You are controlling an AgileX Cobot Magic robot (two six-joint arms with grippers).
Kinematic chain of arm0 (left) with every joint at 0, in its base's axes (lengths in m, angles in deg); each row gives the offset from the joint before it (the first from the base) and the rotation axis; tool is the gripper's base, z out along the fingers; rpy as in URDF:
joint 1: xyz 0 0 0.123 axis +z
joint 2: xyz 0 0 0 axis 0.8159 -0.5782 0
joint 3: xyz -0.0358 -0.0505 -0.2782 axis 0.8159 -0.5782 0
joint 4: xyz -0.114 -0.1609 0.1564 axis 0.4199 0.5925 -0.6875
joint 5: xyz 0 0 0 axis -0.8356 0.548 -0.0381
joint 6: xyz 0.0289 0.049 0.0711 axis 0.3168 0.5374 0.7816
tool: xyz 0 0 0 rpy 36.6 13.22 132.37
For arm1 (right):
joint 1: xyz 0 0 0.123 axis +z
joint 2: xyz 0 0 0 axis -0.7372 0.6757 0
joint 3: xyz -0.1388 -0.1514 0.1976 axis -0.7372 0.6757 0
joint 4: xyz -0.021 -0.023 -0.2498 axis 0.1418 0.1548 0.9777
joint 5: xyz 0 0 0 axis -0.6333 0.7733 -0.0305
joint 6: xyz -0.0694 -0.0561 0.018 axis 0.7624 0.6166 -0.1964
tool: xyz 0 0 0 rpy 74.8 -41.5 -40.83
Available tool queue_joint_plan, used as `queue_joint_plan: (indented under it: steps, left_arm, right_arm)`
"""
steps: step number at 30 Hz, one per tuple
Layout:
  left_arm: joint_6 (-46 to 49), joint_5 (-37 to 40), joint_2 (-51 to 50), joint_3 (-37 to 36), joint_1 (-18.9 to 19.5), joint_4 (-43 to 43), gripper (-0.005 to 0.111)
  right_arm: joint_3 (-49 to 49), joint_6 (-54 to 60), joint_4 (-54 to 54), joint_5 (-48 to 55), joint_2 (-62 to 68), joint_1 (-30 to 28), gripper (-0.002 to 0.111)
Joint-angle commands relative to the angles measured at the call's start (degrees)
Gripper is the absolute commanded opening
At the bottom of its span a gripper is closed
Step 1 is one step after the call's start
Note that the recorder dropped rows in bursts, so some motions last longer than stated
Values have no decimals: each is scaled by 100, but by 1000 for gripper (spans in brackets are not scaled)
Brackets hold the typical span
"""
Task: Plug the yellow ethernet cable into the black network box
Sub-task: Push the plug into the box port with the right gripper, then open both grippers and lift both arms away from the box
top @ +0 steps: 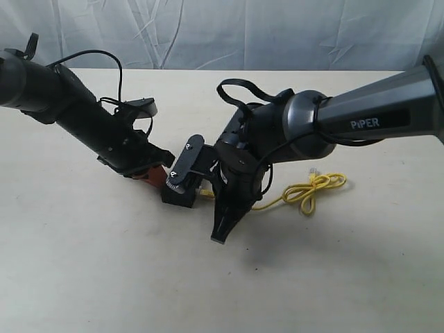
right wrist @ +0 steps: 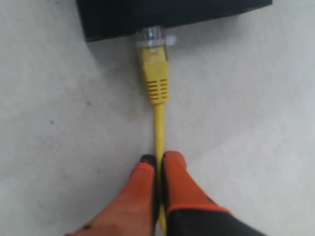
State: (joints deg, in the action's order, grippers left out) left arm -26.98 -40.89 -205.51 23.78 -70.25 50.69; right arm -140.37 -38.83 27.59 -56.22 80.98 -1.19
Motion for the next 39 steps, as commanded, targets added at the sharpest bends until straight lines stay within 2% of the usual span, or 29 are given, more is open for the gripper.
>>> queue_joint_plan:
  steps: [1, 11, 19, 22, 27, 34, 37, 39]
  left_arm:
    - [0, 76, -14, 19, -2, 77, 0]
    - [0, 88, -14, 19, -2, 77, 0]
    - [11, 87, -14, 19, -2, 4, 0]
    - [11, 95, -14, 19, -2, -34, 0]
    - [11, 95, -14, 19, -2, -34, 0]
    - [11, 63, 20, 19, 25, -148, 0]
    - [-126, 71, 136, 19, 199, -219, 0]
    - [-673, 81, 394, 19, 503, -483, 0]
  right_arm:
    - [-4, 28, -121, -127, -65, 7, -1]
    - [-4, 28, -185, -686, -65, 7, -1]
    - [-4, 28, -185, -567, -65, 7, -1]
    - [-4, 28, -185, -531, -65, 7, 10]
    - [-4, 28, -185, -463, -65, 7, 46]
    - [-4, -4, -381, -209, -418, -5, 47]
    - [-4, -17, -793, 1, -736, -143, 47]
    - [-4, -17, -1555, 279, -1026, -532, 41]
